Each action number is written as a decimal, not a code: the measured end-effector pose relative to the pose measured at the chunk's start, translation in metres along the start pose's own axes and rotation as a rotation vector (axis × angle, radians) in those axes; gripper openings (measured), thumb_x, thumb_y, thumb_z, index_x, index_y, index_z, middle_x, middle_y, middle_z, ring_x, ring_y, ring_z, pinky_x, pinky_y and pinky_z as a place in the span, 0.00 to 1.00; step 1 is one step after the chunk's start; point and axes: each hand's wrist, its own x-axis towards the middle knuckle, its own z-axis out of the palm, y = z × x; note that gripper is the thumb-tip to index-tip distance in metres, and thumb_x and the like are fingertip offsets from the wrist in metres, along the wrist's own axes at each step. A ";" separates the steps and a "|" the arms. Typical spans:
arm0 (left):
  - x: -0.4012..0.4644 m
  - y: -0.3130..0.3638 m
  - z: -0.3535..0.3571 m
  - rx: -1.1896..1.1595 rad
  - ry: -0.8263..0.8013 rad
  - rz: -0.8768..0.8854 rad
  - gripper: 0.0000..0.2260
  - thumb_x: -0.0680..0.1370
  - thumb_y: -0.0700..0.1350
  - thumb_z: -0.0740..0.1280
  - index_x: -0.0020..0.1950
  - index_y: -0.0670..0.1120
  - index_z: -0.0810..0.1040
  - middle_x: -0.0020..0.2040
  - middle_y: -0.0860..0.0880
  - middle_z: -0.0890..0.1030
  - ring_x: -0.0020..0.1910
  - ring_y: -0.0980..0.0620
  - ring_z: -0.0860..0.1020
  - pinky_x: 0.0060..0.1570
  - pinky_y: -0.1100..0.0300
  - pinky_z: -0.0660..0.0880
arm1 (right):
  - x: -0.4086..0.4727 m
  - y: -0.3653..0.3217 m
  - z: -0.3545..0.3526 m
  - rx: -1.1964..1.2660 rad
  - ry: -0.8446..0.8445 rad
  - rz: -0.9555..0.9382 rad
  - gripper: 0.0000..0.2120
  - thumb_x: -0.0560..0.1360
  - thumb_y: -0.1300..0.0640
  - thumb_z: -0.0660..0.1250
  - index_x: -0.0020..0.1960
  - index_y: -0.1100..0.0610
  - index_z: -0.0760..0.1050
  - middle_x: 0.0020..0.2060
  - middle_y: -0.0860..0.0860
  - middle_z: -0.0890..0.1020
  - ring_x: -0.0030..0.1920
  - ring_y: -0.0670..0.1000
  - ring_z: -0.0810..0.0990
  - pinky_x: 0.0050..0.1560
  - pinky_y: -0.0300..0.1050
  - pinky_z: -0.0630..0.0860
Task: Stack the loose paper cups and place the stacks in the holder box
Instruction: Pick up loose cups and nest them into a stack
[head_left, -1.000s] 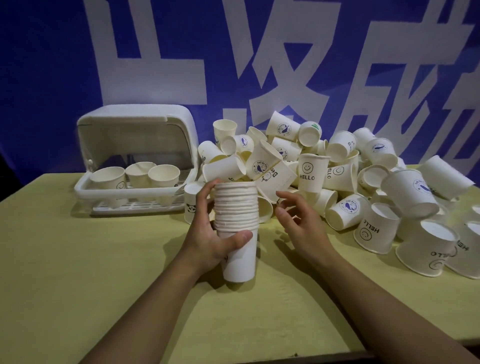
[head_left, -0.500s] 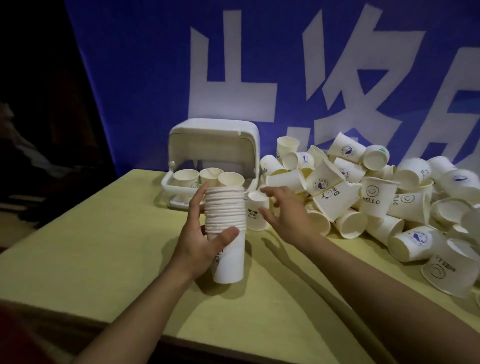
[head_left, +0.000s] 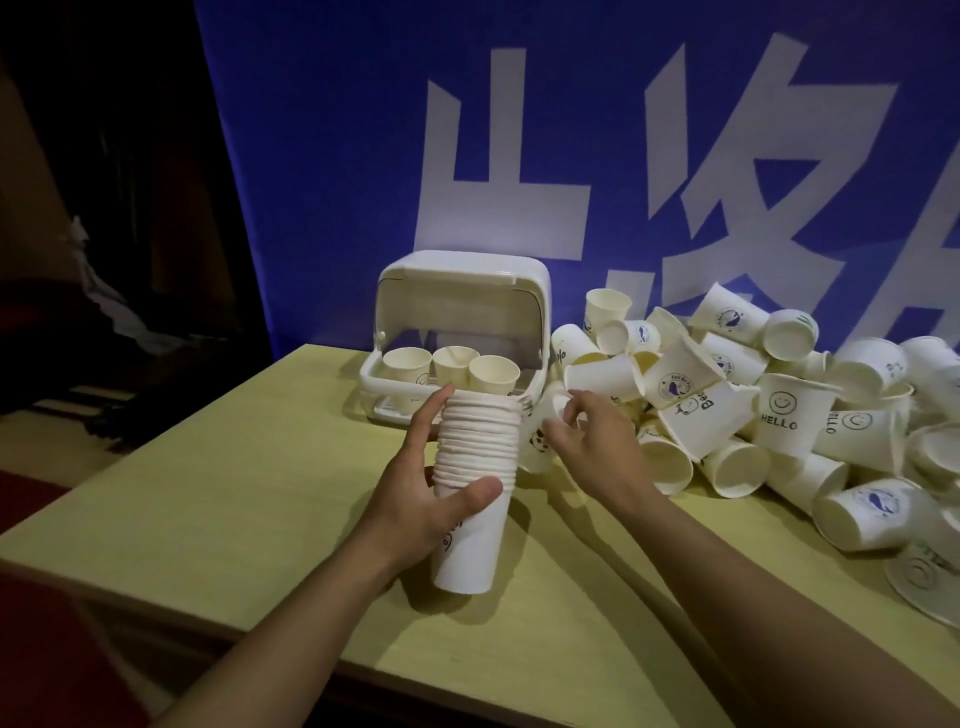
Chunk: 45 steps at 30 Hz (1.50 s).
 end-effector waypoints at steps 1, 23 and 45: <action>-0.001 -0.001 0.002 -0.001 -0.028 -0.007 0.43 0.62 0.64 0.76 0.71 0.77 0.57 0.68 0.59 0.72 0.56 0.59 0.82 0.53 0.53 0.83 | -0.007 -0.001 -0.005 0.111 0.040 0.040 0.12 0.72 0.45 0.70 0.44 0.50 0.69 0.45 0.47 0.80 0.48 0.54 0.79 0.47 0.57 0.79; 0.022 0.013 0.059 0.154 -0.424 -0.087 0.47 0.60 0.65 0.76 0.72 0.80 0.53 0.67 0.62 0.71 0.55 0.64 0.80 0.52 0.61 0.81 | -0.037 0.016 -0.041 0.738 -0.139 0.135 0.30 0.72 0.50 0.65 0.68 0.26 0.62 0.61 0.54 0.76 0.58 0.54 0.81 0.60 0.58 0.78; 0.022 -0.001 0.046 0.120 -0.162 -0.067 0.52 0.63 0.58 0.80 0.71 0.81 0.45 0.65 0.67 0.68 0.59 0.57 0.79 0.56 0.48 0.82 | -0.049 0.011 -0.024 0.646 -0.065 0.005 0.18 0.77 0.46 0.69 0.66 0.42 0.76 0.61 0.46 0.81 0.61 0.49 0.80 0.60 0.58 0.79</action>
